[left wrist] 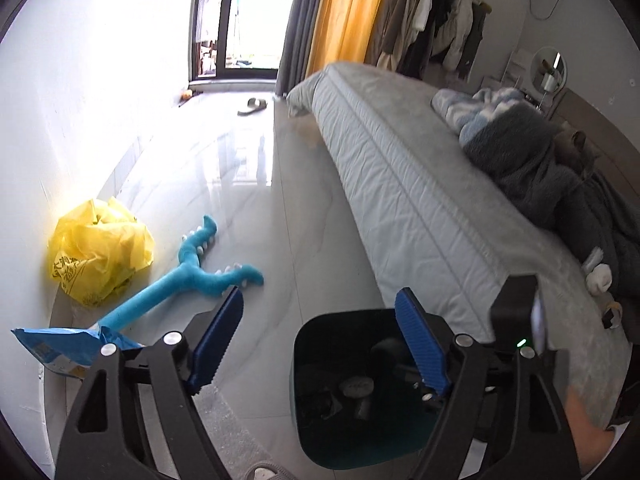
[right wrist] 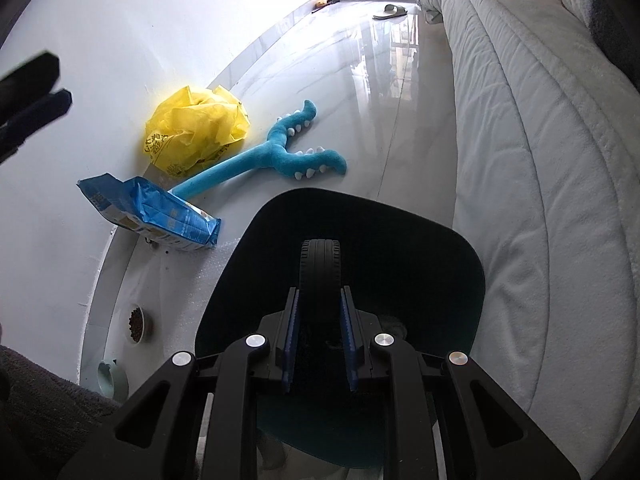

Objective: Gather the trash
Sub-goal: 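Open the right tool to drop the black piece into the bin, then move both tools back to the tape core and black piece on the bed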

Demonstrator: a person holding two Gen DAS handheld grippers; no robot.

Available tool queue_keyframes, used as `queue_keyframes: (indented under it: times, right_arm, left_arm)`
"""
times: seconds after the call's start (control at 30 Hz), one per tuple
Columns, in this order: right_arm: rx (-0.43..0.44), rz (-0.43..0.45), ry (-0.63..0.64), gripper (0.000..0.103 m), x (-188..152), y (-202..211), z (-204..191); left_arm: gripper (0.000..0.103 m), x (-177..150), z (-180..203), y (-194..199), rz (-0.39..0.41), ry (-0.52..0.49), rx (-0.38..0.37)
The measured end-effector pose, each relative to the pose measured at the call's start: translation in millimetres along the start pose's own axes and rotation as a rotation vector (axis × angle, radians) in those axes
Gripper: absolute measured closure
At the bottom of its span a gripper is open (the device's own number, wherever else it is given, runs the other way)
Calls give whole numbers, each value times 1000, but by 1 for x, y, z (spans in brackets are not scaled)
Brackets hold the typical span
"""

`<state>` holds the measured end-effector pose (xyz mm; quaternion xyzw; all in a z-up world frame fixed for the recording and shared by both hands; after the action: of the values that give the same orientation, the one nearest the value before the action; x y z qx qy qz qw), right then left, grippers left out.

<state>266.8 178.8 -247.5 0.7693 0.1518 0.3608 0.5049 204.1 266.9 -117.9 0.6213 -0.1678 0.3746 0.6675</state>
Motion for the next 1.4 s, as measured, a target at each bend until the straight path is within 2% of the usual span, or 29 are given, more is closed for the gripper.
queue_keyframes:
  times: [0.23,0.4,0.43,0.47,0.53,0.77,0.87,1.1,1.2,1.4]
  right_arm:
    - [-14,-39,15,83,-16,-6,-5]
    - [-28,-44,8,83,-25,-3,-8]
    - [-31,-44,6,79,-26,-1,-9]
    - [-35,-41,4,65,-27,2,-9]
    - [-42,-25,2,51,-29,9,-9]
    - [-66,38,51,51,-34,46,-6]
    - [-55,84,59,47,-34,67,-2]
    - [-62,185,79,44,-39,114,11]
    - [-69,215,66,44,-45,133,24]
    - [-105,261,26,43,-57,165,58]
  left_arm:
    - [28,23,5,36,98,42,-23]
    - [28,31,23,48,144,5,-20]
    - [28,33,28,49,146,5,-30]
    - [28,34,32,52,154,10,-43]
    - [28,36,39,55,166,15,-58]
    - [28,48,66,67,210,0,-76]
    - [25,51,80,73,224,-13,-89]
    - [18,53,113,69,220,-34,-103]
    - [15,52,128,65,215,-54,-102]
    - [14,49,155,57,210,-72,-129]
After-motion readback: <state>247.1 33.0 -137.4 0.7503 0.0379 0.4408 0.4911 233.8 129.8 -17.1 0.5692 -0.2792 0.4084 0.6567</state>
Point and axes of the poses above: each gripper's, at about its wrist camera, not at the fingertips, and y roughly against the way its jaws point, z to its right, x to its top, the point moved 3 cm from there along -y, roughly the way its jaws point
